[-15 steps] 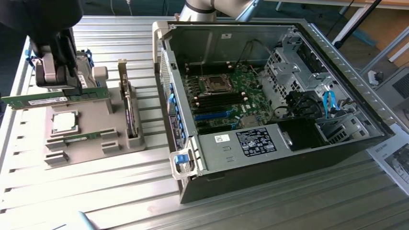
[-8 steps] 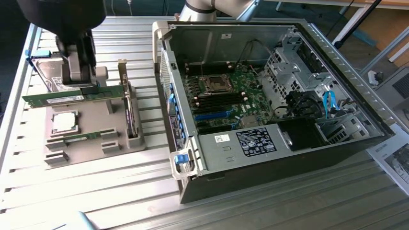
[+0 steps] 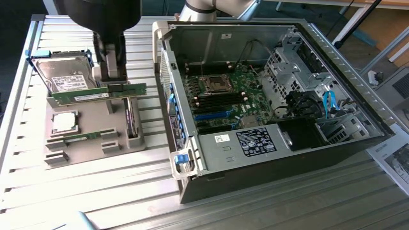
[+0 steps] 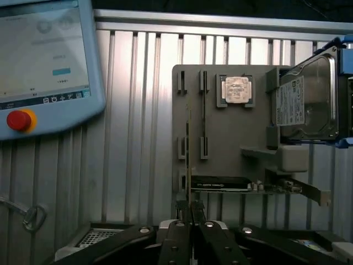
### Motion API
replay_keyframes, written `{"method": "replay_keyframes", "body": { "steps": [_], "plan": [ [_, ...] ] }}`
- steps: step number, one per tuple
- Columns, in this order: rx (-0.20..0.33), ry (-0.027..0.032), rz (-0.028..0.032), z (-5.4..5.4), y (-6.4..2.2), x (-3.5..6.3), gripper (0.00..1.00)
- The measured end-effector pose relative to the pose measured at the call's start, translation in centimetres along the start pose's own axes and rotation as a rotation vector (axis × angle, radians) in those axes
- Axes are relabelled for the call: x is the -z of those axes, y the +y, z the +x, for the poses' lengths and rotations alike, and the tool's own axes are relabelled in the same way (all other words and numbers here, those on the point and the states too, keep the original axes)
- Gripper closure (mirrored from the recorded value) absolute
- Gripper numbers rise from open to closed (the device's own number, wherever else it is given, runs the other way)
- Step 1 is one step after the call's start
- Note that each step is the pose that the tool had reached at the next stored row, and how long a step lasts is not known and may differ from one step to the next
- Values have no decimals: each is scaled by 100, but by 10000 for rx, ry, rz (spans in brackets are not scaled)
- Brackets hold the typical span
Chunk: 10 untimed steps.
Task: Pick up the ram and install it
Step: 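Pick up the ram and move it above insertion slot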
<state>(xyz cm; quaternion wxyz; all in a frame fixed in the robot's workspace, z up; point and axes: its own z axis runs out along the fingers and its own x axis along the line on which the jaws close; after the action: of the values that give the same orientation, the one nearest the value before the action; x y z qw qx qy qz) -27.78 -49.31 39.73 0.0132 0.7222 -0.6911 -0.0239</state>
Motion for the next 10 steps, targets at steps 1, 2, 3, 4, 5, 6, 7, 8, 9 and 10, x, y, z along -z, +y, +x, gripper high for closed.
{"method": "replay_keyframes", "body": {
  "steps": [1, 2, 3, 4, 5, 6, 7, 8, 9, 10],
  "plan": [
    [1, 0, -7, 3, -74, 4, 88],
    [3, -1, -20, 9, -214, 11, 88],
    [3, -1, -27, 12, -280, 15, 88],
    [4, -3, -35, 16, -367, 19, 88],
    [6, -3, -43, 19, -445, 23, 88],
    [5, -2, -48, 21, -490, 26, 88],
    [5, -2, -53, 23, -531, 28, 88],
    [6, -2, -57, 25, -579, 31, 88],
    [7, -3, -62, 27, -622, 33, 88],
    [8, -4, -70, 30, -683, 35, 88]
  ]
}}
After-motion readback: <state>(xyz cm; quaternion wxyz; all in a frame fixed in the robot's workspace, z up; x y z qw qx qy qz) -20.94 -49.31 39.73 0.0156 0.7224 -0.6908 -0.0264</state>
